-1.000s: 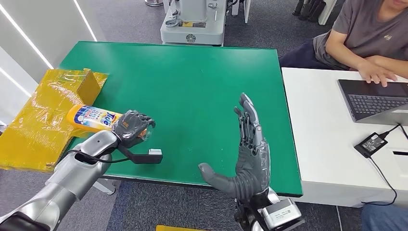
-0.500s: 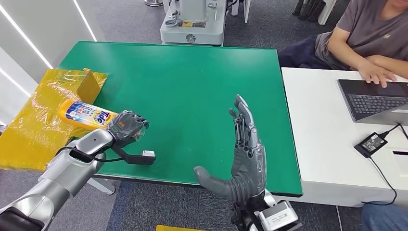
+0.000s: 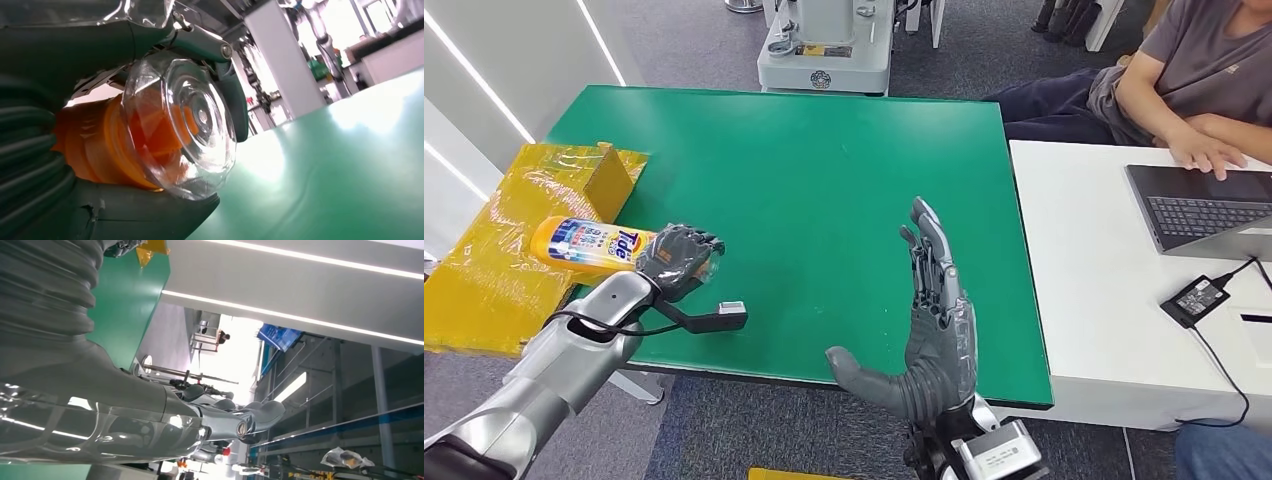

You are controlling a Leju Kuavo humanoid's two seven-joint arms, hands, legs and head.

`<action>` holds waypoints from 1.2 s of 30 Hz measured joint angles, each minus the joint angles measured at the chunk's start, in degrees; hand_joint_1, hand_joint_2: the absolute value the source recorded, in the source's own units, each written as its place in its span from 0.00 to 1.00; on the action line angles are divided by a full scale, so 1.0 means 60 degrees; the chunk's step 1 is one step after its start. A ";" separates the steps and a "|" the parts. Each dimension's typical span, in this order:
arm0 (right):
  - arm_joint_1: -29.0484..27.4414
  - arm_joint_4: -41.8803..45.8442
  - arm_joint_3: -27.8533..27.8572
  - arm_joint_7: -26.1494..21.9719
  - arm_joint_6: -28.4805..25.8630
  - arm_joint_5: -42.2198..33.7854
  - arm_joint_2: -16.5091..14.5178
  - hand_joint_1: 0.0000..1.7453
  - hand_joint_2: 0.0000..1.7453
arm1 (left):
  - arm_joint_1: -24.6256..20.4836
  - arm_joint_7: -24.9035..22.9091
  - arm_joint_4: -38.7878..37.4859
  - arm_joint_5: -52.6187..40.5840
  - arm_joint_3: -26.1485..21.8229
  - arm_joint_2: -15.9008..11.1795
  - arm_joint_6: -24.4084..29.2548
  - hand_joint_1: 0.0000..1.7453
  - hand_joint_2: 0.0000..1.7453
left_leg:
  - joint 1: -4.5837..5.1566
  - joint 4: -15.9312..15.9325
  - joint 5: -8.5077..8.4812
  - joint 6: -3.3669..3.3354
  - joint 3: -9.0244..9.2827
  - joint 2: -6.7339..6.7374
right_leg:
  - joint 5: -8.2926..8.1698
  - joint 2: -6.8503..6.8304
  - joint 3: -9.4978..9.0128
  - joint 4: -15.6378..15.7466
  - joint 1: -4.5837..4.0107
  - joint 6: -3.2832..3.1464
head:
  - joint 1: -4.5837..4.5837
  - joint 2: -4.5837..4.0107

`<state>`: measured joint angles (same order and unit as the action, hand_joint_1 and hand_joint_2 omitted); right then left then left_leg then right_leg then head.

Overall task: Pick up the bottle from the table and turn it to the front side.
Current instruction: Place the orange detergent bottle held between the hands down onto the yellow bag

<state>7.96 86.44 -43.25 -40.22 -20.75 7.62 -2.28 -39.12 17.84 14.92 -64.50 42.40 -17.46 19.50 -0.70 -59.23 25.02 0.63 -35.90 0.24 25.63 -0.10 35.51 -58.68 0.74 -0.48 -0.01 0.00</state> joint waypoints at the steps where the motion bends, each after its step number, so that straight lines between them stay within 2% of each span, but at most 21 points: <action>1: 0.0000 0.0000 0.0000 0.0000 0.0018 0.0017 0.0000 0.00 1.00 | 0.0040 -0.0043 -0.0005 0.0089 -0.0056 0.0022 0.0222 1.00 1.00 | 0.0000 0.0000 0.0000 0.0000 0.0000 0.0000 | 0.0000 0.0000 0.0000 0.0000 0.0000 0.0000 | 0.0000 0.0000; 4: -0.0001 0.0000 0.0000 0.0000 0.0131 0.0056 -0.0001 0.00 1.00 | 0.0128 -0.0110 -0.0015 0.0199 -0.0280 0.0116 0.0737 1.00 1.00 | 0.0000 0.0000 0.0000 0.0000 0.0000 -0.0001 | 0.0000 -0.0001 0.0000 0.0000 0.0000 0.0000 | 0.0001 0.0000; 9: 0.0018 0.0000 0.0000 0.0000 0.0329 0.0067 -0.0002 0.00 1.00 | 0.0209 -0.0012 -0.0027 0.0136 -0.0468 0.0250 0.1023 1.00 1.00 | 0.0000 0.0000 0.0000 0.0000 -0.0001 -0.0002 | 0.0000 -0.0002 0.0000 0.0000 0.0000 0.0000 | 0.0001 0.0000; 16: 0.0124 0.0000 0.0000 0.0000 0.0545 0.0071 -0.0004 0.00 1.00 | 0.0322 0.0233 -0.0054 -0.0049 -0.0582 0.0536 0.1060 1.00 1.00 | 0.0001 0.0000 0.0000 0.0000 -0.0001 -0.0002 | 0.0000 -0.0002 -0.0001 0.0000 0.0000 0.0000 | 0.0000 0.0000; 33: 0.0424 -0.0045 -0.0066 0.0000 0.0621 -0.0037 -0.0006 0.00 1.00 | 0.0759 0.0190 -0.0057 -0.0316 -0.0794 0.1127 0.1325 1.00 1.00 | 0.0000 0.0000 0.0000 0.0000 -0.0002 -0.0002 | 0.0000 -0.0002 -0.0001 0.0001 0.0000 0.0000 | 0.0001 0.0000; 34: 0.0437 -0.0051 -0.0072 0.0000 0.0621 -0.0045 -0.0006 0.00 1.00 | 0.0770 0.0170 -0.0057 -0.0334 -0.0816 0.1146 0.1325 0.83 1.00 | 0.0000 0.0000 0.0000 0.0000 -0.0002 -0.0001 | 0.0000 -0.0002 -0.0001 0.0001 0.0000 0.0000 | 0.0001 0.0000; 36: 0.0449 -0.0056 -0.0076 0.0000 0.0621 -0.0055 -0.0006 0.00 1.00 | 0.0787 0.0124 -0.0057 -0.0380 -0.0848 0.1164 0.1324 0.33 1.00 | 0.0001 0.0000 0.0001 0.0000 -0.0002 -0.0002 | 0.0000 -0.0003 -0.0001 0.0001 0.0000 0.0000 | 0.0001 0.0000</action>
<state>10.65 86.11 -43.71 -40.22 -17.03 7.29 -2.32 -34.40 18.58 14.58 -66.78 37.32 -10.47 27.45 -0.69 -59.23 25.02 0.63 -35.91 0.23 25.63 -0.12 35.50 -58.68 0.74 -0.48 0.00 0.00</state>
